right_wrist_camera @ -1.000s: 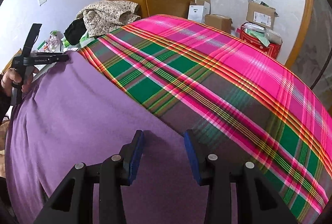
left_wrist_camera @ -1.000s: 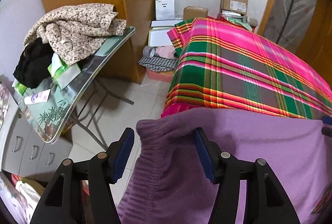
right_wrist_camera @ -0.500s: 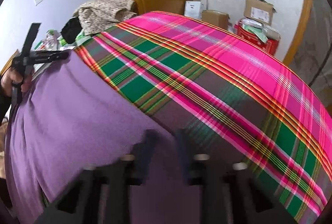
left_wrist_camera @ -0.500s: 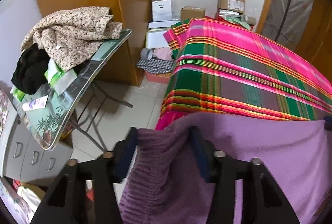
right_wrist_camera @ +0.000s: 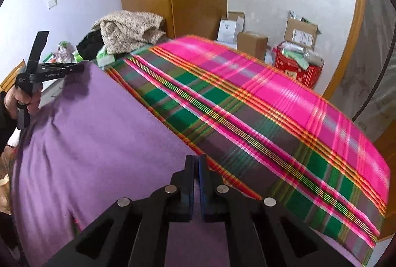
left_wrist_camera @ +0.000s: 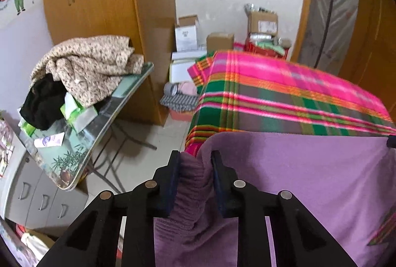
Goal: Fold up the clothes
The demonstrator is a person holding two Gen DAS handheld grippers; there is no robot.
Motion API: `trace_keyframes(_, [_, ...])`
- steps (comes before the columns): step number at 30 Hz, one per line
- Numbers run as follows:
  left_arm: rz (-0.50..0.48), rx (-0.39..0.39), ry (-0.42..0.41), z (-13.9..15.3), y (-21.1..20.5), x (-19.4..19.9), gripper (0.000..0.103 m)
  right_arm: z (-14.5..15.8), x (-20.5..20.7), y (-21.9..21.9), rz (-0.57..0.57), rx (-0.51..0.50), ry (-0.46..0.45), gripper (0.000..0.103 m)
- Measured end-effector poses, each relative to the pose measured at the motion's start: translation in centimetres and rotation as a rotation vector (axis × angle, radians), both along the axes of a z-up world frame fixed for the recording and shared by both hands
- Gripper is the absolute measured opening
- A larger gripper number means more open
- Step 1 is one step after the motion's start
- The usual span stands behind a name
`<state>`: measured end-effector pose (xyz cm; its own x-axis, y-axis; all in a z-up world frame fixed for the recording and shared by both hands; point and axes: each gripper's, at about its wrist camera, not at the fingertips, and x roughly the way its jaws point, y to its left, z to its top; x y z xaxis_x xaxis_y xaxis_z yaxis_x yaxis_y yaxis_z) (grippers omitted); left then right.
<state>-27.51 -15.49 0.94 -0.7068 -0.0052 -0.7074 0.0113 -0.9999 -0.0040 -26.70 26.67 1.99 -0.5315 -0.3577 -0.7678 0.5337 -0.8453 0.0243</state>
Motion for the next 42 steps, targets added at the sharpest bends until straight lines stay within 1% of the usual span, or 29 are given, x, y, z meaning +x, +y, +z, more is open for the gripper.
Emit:
trace_keyframes(5, [-0.002,0.033,0.057,1.6,-0.2,4.0,0.024,2.6,4.3,0.2,0.018,-0.022,0.055,0.004])
trace_keyframes(9, [-0.01,0.059,0.09,2.2,-0.4,7.6,0.024,3.5,8.2,0.3,0.033,-0.035,0.071,0.004])
trace_keyframes(13, [-0.015,0.075,0.092,1.4,-0.7,11.3,0.024,2.5,11.7,0.4,0.045,-0.032,0.047,0.004])
trace_keyframes(17, [-0.025,0.044,0.053,-0.7,-0.3,14.4,0.026,0.1,14.4,0.4,0.054,-0.028,-0.007,0.004])
trace_keyframes(19, [-0.024,0.02,0.028,-1.8,0.0,15.5,0.026,-1.4,15.2,0.4,0.051,-0.016,-0.044,0.004])
trace_keyframes(21, [-0.011,0.024,0.017,-2.3,-0.2,16.6,0.03,-2.7,15.6,0.3,0.031,-0.006,-0.079,0.004])
trace_keyframes(25, [0.022,0.065,0.033,-1.9,-0.7,18.4,0.033,-2.9,16.3,0.7,-0.003,-0.03,-0.081,0.004])
trace_keyframes(26, [0.032,0.077,0.04,-1.8,-0.8,18.9,0.037,-2.7,16.5,0.7,-0.011,-0.033,-0.072,0.005])
trace_keyframes(27, [0.04,0.088,0.045,-1.6,-0.8,19.2,0.043,-2.5,16.8,0.6,-0.018,-0.035,-0.063,0.008])
trace_keyframes(28, [0.046,0.101,0.048,-1.5,-0.8,19.6,0.046,-2.5,17.0,0.5,-0.021,-0.03,-0.054,0.012])
trace_keyframes(29, [0.052,0.118,0.05,-1.3,-0.7,19.9,0.052,-2.5,17.2,0.4,-0.019,-0.028,-0.047,0.02])
trace_keyframes(30, [0.054,0.134,0.052,-1.2,-0.6,20.2,0.055,-2.4,17.2,0.3,-0.013,-0.027,-0.044,0.024])
trace_keyframes(33, [0.05,0.184,0.055,-1.1,-0.4,20.9,0.06,-2.8,17.1,0.0,-0.009,-0.022,-0.045,0.024])
trace_keyframes(38, [0.077,0.197,0.005,-2.1,0.0,21.2,0.06,-3.2,17.0,-0.1,-0.006,-0.02,-0.052,0.024])
trace_keyframes(41, [0.088,0.252,-0.016,-2.5,0.4,21.5,0.06,-3.3,17.0,-0.2,-0.011,-0.021,-0.055,0.024])
trace_keyframes(42, [0.086,0.26,-0.019,-2.5,0.6,21.5,0.06,-3.4,17.0,-0.2,-0.013,-0.021,-0.056,0.024])
